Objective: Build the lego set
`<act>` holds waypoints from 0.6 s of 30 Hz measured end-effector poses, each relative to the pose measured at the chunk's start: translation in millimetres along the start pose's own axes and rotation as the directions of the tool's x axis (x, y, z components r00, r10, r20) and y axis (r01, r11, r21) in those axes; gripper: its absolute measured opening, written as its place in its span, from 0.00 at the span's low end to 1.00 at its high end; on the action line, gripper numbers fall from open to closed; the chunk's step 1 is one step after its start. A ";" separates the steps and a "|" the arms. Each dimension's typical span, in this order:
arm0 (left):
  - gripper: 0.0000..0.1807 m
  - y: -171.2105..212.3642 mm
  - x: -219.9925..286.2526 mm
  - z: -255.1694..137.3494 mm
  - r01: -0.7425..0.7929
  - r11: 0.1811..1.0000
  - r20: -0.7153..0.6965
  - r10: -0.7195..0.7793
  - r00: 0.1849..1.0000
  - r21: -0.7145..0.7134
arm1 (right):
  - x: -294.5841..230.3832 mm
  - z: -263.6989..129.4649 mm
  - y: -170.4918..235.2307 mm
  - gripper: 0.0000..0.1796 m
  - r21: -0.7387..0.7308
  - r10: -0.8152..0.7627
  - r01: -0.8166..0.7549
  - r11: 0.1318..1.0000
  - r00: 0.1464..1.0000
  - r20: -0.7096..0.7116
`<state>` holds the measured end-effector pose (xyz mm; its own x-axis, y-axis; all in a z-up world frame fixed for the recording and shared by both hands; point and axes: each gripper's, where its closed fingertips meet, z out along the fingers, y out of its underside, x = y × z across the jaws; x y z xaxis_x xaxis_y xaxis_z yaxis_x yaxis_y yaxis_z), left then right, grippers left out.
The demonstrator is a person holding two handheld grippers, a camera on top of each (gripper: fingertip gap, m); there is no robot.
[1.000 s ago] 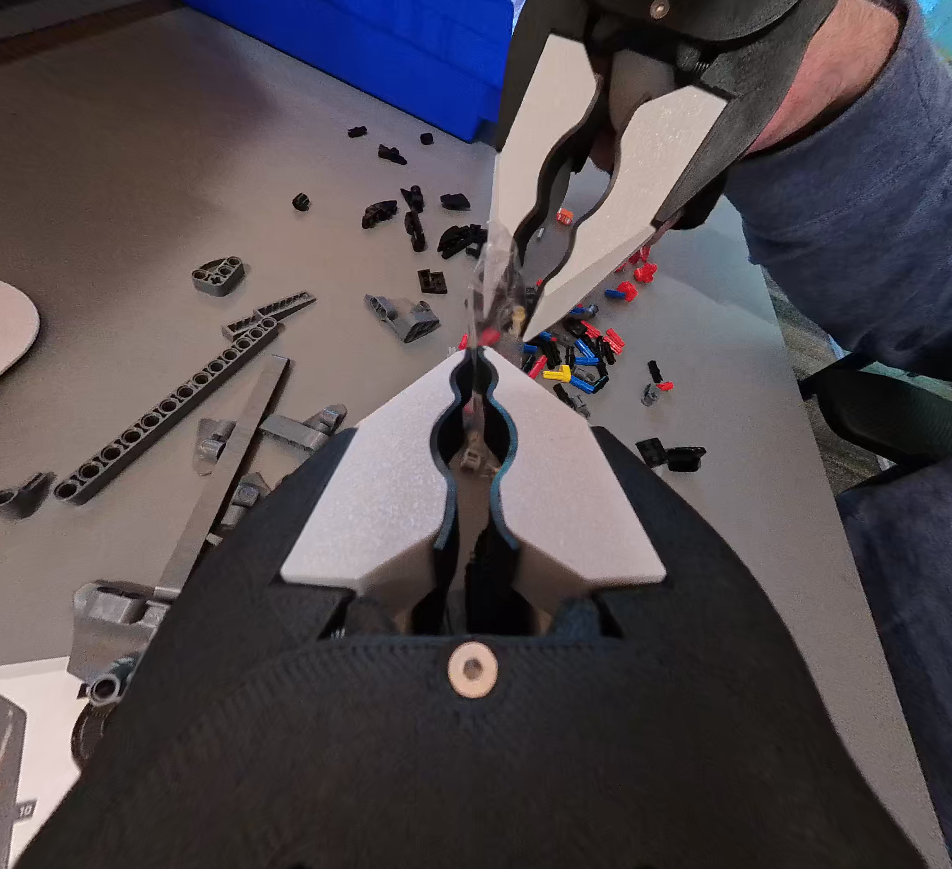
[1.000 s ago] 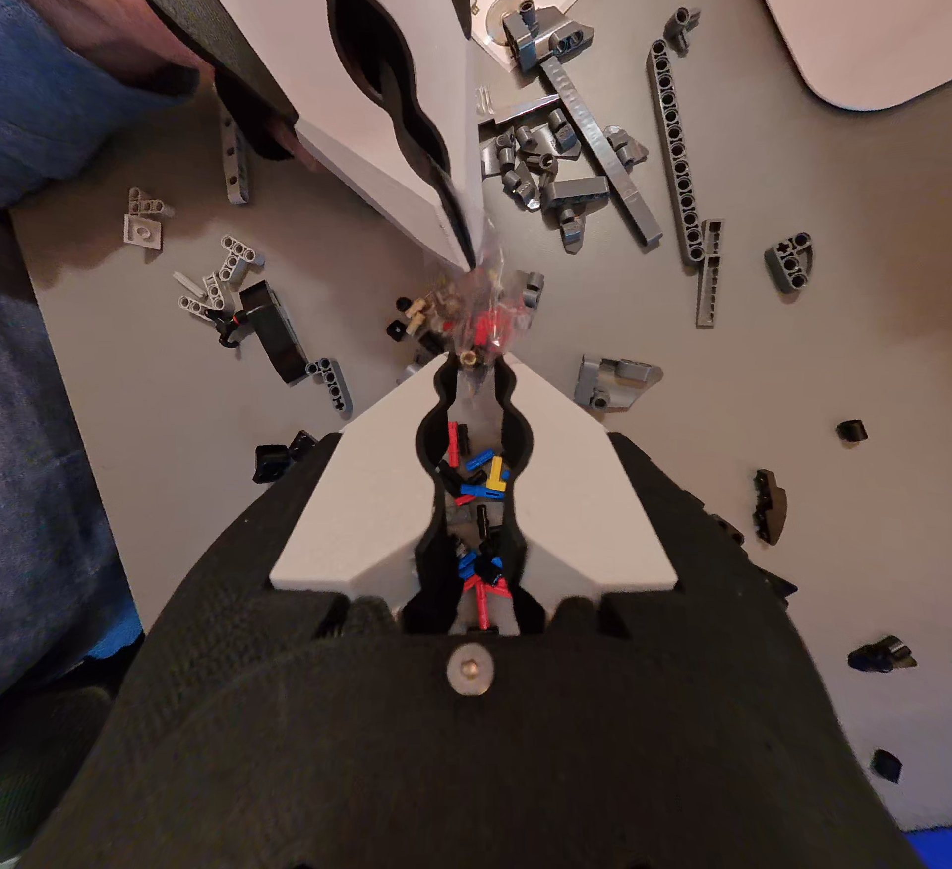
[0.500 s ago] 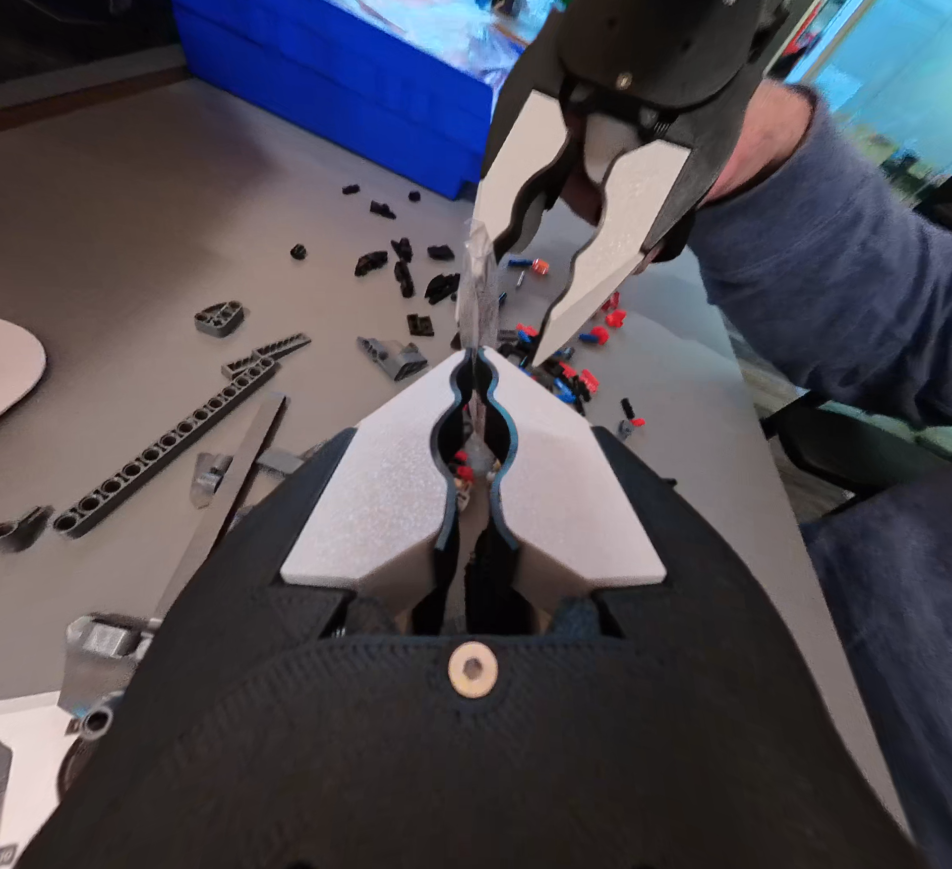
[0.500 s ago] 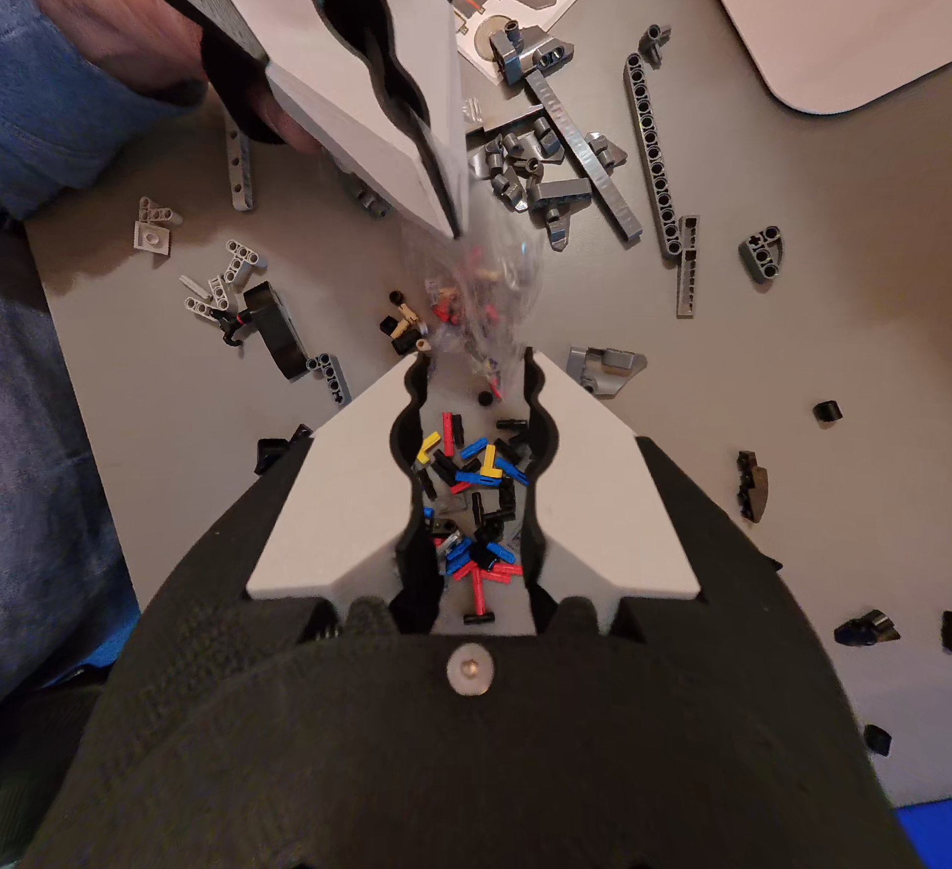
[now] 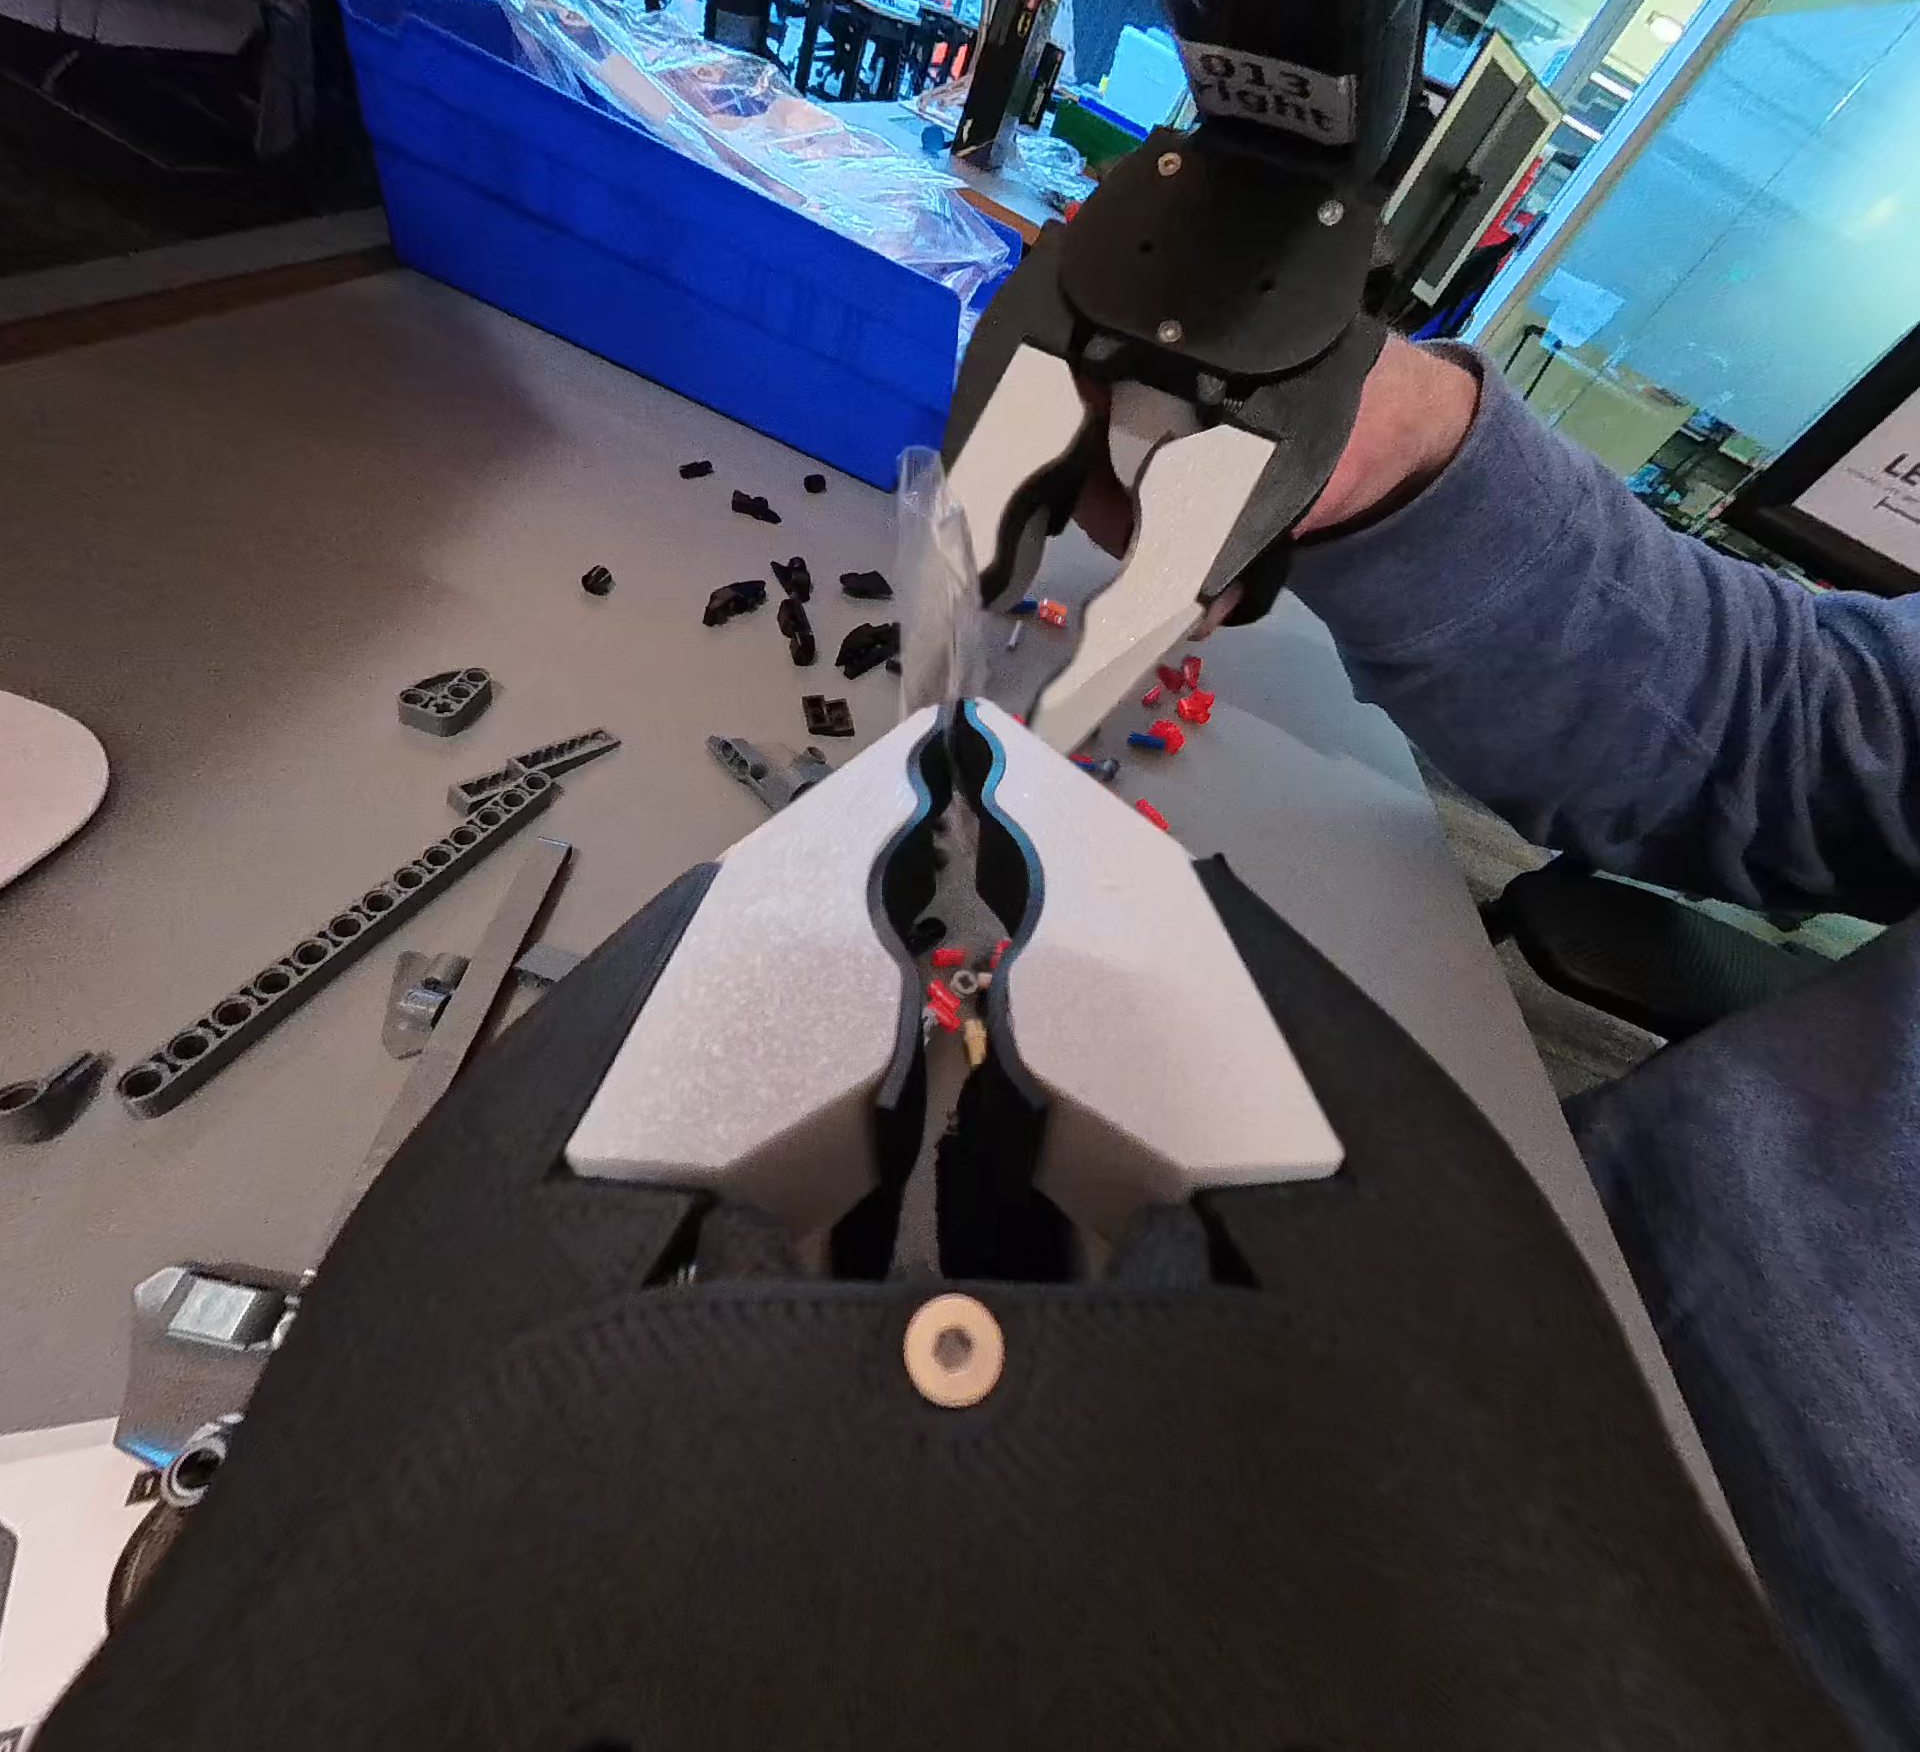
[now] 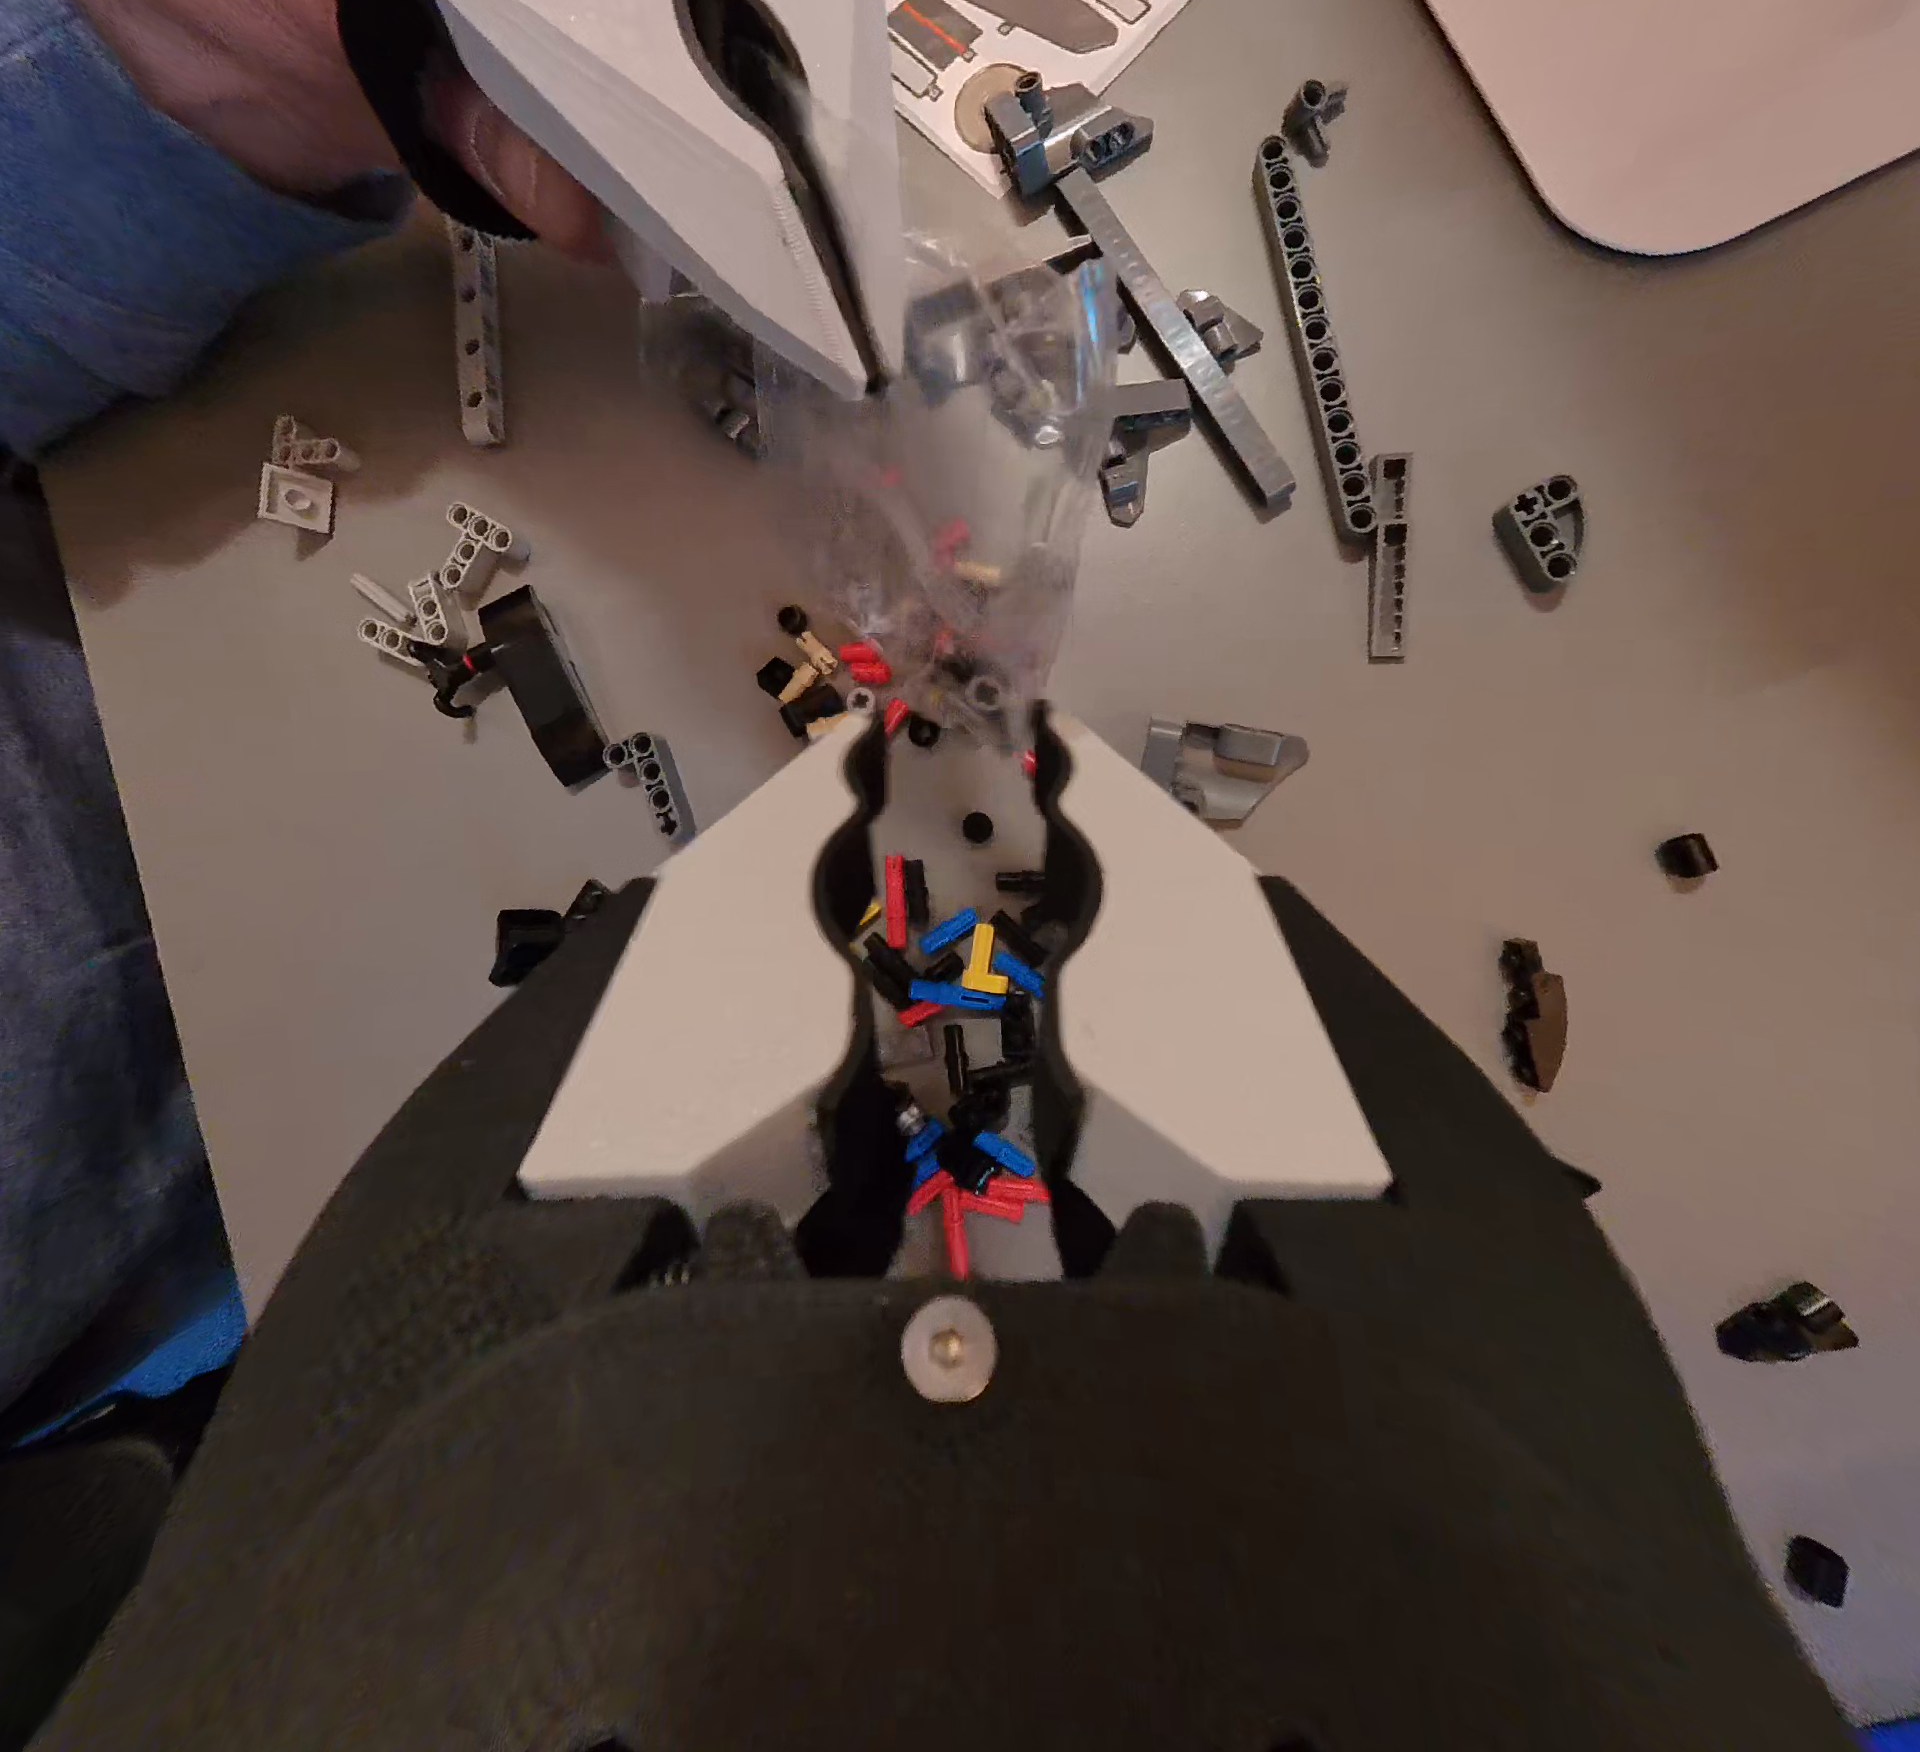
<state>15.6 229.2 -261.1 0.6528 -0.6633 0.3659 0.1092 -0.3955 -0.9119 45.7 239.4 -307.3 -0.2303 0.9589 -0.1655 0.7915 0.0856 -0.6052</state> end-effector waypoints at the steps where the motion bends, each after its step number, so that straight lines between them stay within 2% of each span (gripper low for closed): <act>1: 0.00 -0.4 0.2 -0.3 0.000 1.000 -0.002 0.000 1.000 0.003 | 0.2 -1.0 -0.3 0.08 0.005 -0.020 0.020 1.000 1.000 -0.010; 3: 0.00 -0.6 0.9 -0.6 -0.004 1.000 -0.005 0.004 1.000 0.006 | -0.1 -1.9 -0.3 0.06 0.005 -0.025 0.025 1.000 1.000 -0.016; 5: 0.00 -4.3 1.4 -2.2 0.012 0.999 -0.016 -0.011 1.000 0.034 | 2.2 -2.2 -2.2 0.19 0.020 0.006 -0.006 1.000 1.000 -0.022; 6: 0.00 -5.7 1.2 -3.0 0.016 0.999 -0.019 -0.015 1.000 0.045 | 1.1 -2.2 -2.3 0.19 0.023 0.011 -0.011 1.000 1.000 -0.012; 9: 0.00 -8.9 1.8 -5.5 0.029 0.997 -0.033 -0.026 0.999 0.071 | 0.7 -4.0 -3.8 0.16 0.036 -0.050 0.051 0.998 0.998 -0.038; 13: 0.00 -11.2 1.3 -7.1 0.028 0.996 -0.036 -0.025 0.999 0.087 | 3.0 -6.0 -7.9 0.11 0.051 -0.012 0.014 0.999 0.999 -0.041; 15: 0.00 -10.2 0.6 -6.6 0.025 0.997 -0.033 -0.022 0.999 0.080 | 4.5 -7.6 -7.1 0.01 0.042 -0.042 0.045 0.998 0.997 -0.061; 18: 0.00 -10.2 -0.7 -7.1 0.026 0.996 -0.032 -0.023 0.999 0.082 | 5.3 -7.3 -8.9 0.07 0.050 -0.026 0.029 0.998 0.998 -0.060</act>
<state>8.7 229.2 -250.7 0.6256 -0.6741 0.3927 0.1872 -0.3589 -0.9144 41.5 245.7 -297.0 -0.2168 0.9708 -0.1028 0.7553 0.1001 -0.6477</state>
